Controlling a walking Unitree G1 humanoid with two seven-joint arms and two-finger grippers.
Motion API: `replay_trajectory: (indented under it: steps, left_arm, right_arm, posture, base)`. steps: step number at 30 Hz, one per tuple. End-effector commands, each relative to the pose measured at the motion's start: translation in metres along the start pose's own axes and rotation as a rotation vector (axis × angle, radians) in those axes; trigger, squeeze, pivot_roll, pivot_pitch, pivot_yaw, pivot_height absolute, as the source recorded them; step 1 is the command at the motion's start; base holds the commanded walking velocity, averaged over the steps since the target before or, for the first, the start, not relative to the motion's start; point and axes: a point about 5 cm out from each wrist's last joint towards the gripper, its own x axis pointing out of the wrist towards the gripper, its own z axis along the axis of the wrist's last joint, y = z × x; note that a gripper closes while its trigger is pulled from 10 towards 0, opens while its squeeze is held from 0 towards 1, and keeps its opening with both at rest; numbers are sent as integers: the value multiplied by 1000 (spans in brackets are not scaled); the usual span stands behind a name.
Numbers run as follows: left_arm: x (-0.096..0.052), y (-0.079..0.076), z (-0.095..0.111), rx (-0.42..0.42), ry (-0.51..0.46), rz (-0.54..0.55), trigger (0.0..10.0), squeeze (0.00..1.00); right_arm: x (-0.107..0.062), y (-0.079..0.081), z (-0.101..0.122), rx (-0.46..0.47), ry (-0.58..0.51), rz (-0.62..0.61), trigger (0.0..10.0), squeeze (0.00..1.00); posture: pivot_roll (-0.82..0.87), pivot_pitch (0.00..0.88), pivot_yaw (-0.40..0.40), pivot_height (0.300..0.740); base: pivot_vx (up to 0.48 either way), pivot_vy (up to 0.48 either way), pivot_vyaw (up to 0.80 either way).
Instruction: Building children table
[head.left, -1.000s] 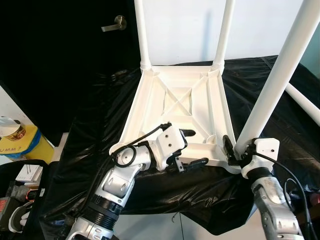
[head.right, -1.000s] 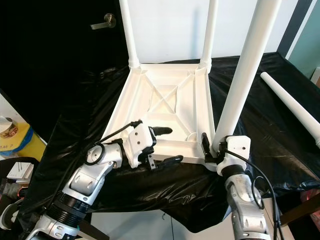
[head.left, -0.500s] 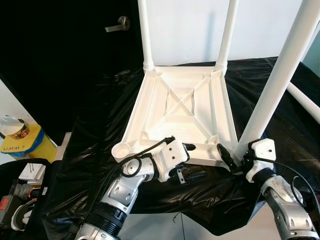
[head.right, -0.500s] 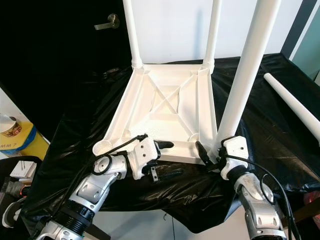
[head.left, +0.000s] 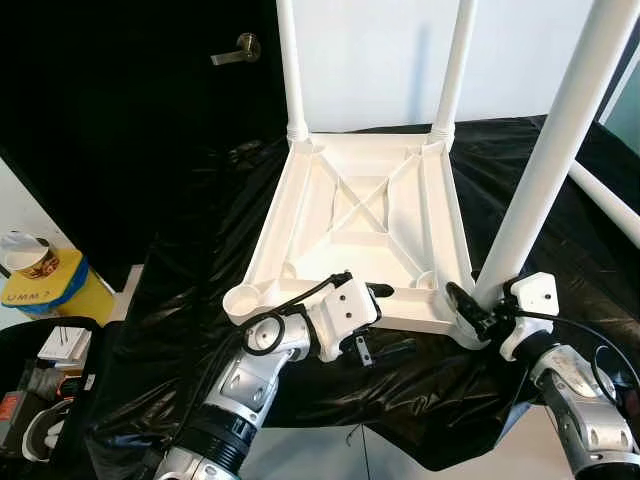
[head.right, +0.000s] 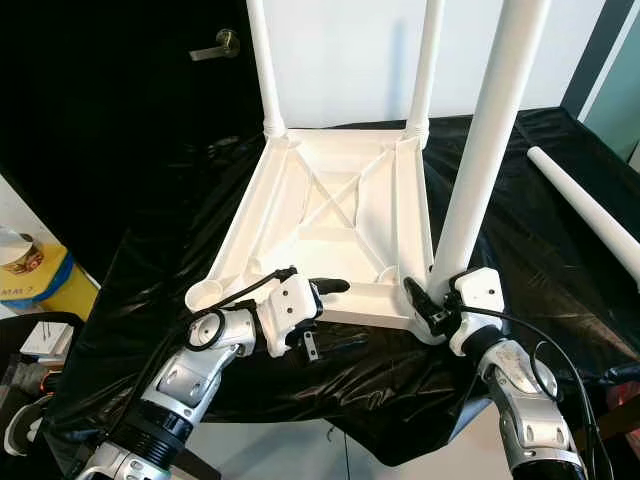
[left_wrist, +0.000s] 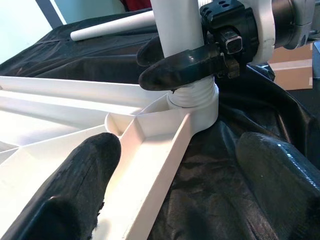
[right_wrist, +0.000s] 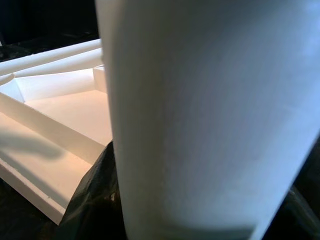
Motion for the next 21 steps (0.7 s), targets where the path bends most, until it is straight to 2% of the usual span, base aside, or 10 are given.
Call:
replay_trajectory:
  steps: [1,2,4,5,7,9,17,18,21]
  left_arm:
    - [-2,11,-5,0,23,200,10000,0]
    - [-3,10,-5,-2,26,183,10000,0]
    - [-3,10,-5,-2,26,183,10000,0]
    - [-4,9,-5,-5,29,175,10000,0]
    - [-5,10,-5,-6,33,174,10000,0]
    - [-5,10,-5,-6,33,174,10000,0]
    - [-7,14,-7,-13,54,167,10000,0]
    - [-7,14,-7,-13,54,167,10000,0]
    - [-7,15,-8,-42,63,158,10000,0]
  right_arm:
    - [-1,2,-6,-14,26,17,0,0]
    - [-3,2,-12,8,47,-6,1804,0]
    - [-3,2,-12,8,47,-6,1804,0]
    - [-3,3,-15,24,56,-30,10000,0]
    - [-3,4,-18,55,60,-94,10000,0]
    - [-3,4,-18,55,60,-94,10000,0]
    - [0,10,-24,88,72,-328,10000,0]
    - [0,10,-24,88,72,-328,10000,0]
    - [1,20,-35,125,136,-560,10000,0]
  posture:
    - [-188,0,56,740]
    - [-187,0,58,740]
    - [-187,0,58,740]
    - [-186,0,59,740]
    - [-186,0,61,740]
    - [-186,0,61,740]
    - [-181,0,59,740]
    - [-181,0,59,740]
    - [-181,0,54,740]
  base:
    - [0,0,0]
    - [0,0,0]
    - [0,0,0]
    - [0,0,0]
    - [0,0,0]
    - [0,0,0]
    - [0,0,0]
    - [0,0,0]
    - [0,0,0]
